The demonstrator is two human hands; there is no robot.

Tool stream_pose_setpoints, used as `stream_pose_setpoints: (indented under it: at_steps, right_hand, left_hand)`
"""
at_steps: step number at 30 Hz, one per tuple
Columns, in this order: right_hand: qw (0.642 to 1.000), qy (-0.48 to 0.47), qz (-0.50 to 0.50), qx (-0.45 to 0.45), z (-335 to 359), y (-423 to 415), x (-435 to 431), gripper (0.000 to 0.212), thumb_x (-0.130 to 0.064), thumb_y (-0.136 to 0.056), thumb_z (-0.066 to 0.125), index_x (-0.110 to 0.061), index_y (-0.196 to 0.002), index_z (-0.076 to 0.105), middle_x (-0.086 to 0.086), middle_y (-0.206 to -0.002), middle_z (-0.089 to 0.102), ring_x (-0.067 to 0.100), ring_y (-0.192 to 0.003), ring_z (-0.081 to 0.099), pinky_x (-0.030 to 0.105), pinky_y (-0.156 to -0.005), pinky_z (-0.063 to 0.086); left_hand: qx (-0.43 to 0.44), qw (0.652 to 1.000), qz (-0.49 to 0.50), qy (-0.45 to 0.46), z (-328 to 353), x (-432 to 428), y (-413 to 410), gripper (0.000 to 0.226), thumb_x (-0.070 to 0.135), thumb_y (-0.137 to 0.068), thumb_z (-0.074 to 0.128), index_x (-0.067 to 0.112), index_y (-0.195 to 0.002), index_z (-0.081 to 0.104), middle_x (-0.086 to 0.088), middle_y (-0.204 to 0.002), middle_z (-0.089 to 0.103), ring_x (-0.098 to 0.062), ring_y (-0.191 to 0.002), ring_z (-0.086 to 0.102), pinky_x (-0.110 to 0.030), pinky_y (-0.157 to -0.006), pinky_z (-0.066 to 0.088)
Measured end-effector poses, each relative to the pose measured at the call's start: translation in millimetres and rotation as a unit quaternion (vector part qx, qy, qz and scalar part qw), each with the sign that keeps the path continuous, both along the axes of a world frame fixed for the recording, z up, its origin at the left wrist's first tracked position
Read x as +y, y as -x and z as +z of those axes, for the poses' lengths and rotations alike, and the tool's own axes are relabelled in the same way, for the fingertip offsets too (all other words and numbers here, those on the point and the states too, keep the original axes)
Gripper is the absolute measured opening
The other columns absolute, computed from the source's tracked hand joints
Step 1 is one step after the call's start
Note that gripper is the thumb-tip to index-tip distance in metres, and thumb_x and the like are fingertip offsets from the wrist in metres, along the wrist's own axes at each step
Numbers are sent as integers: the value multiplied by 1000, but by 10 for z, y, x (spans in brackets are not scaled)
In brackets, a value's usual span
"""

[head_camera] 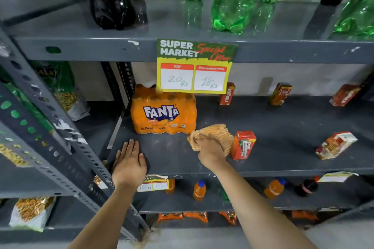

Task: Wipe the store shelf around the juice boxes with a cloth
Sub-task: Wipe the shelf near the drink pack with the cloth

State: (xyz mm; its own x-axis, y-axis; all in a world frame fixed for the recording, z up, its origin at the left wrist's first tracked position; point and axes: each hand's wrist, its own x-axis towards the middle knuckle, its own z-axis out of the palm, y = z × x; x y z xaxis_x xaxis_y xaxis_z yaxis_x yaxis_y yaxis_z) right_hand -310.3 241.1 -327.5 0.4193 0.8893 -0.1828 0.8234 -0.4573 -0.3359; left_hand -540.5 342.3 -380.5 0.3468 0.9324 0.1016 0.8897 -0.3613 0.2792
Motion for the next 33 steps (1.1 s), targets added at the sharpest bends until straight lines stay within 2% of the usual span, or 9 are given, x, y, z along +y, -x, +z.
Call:
stream_pose_setpoints:
  at_steps: [6, 10, 12, 14, 16, 20, 23, 27, 33]
  right_hand:
    - [992, -25, 84, 85, 72, 370, -541, 61, 7, -88, 40, -30, -135, 51, -11, -153, 35, 17, -145, 20, 39, -121, 10]
    - [975, -7, 109, 195, 390, 305, -806, 53, 8, -87, 44, -25, -124, 63, -11, -140, 52, 9, -131, 45, 24, -111, 32]
    - [964, -51, 100, 240, 722, 222, -754, 47, 4, -88, 49, -25, -121, 65, -17, -132, 56, 0, -116, 53, 11, -97, 37]
    - [960, -144, 81, 224, 934, 68, -561, 49, 4, -90, 45, -28, -121, 64, -22, -126, 56, -7, -109, 51, 6, -95, 34]
    - [973, -184, 64, 124, 882, -174, -242, 50, 4, -91, 45, -28, -126, 60, -13, -137, 54, 4, -124, 50, 14, -106, 30]
    - [996, -55, 21, 62, 297, -365, 68, 57, 4, -89, 41, -29, -133, 53, 4, -145, 47, 27, -135, 42, 39, -111, 36]
    - [998, 0, 49, 25, 42, -109, -157, 75, 11, -85, 37, -43, -138, 43, 4, -160, 18, 36, -147, 10, 53, -118, 19]
    - [995, -12, 84, 48, 53, 276, -752, 81, 14, -85, 34, -48, -135, 43, -2, -162, 8, 28, -149, -1, 47, -121, 10]
    - [977, -125, 75, 154, 454, 236, -1143, 69, 12, -85, 38, -41, -124, 59, -23, -143, 41, 0, -134, 35, 27, -115, 31]
  left_hand:
    - [6, 1000, -6, 2, -4, -6, 9, 55, 30, -99, 21, 13, -152, 17, -1, -161, 12, -13, -148, 4, -33, -120, 1]
    - [4, 1000, -7, -1, -15, -1, 9, 55, 29, -99, 22, 12, -151, 18, -1, -161, 13, -13, -148, 4, -33, -121, 2]
    - [4, 1000, -7, -2, -12, -1, 3, 55, 30, -99, 22, 13, -151, 18, -1, -161, 13, -13, -148, 4, -33, -121, 2]
    - [5, 1000, -5, 0, -6, -3, -3, 55, 30, -99, 22, 13, -152, 17, -1, -161, 13, -13, -148, 4, -33, -121, 1]
    - [5, 1000, -6, -2, 6, 5, -11, 55, 30, -100, 21, 13, -152, 17, -1, -161, 13, -13, -148, 4, -33, -121, 2]
    - [4, 1000, -9, 2, 2, -16, 13, 54, 29, -100, 22, 12, -151, 19, -2, -160, 14, -14, -148, 5, -33, -121, 2]
    - [4, 1000, -8, 2, -7, -5, 11, 55, 29, -100, 21, 12, -151, 18, -1, -161, 13, -13, -148, 4, -33, -121, 2]
    - [6, 1000, -7, 2, -28, 7, 10, 55, 30, -99, 21, 13, -151, 17, 0, -161, 12, -12, -148, 4, -33, -121, 2]
    - [13, 1000, -6, -5, -53, 21, 10, 55, 31, -100, 21, 13, -152, 16, 0, -161, 11, -12, -148, 4, -33, -121, 2]
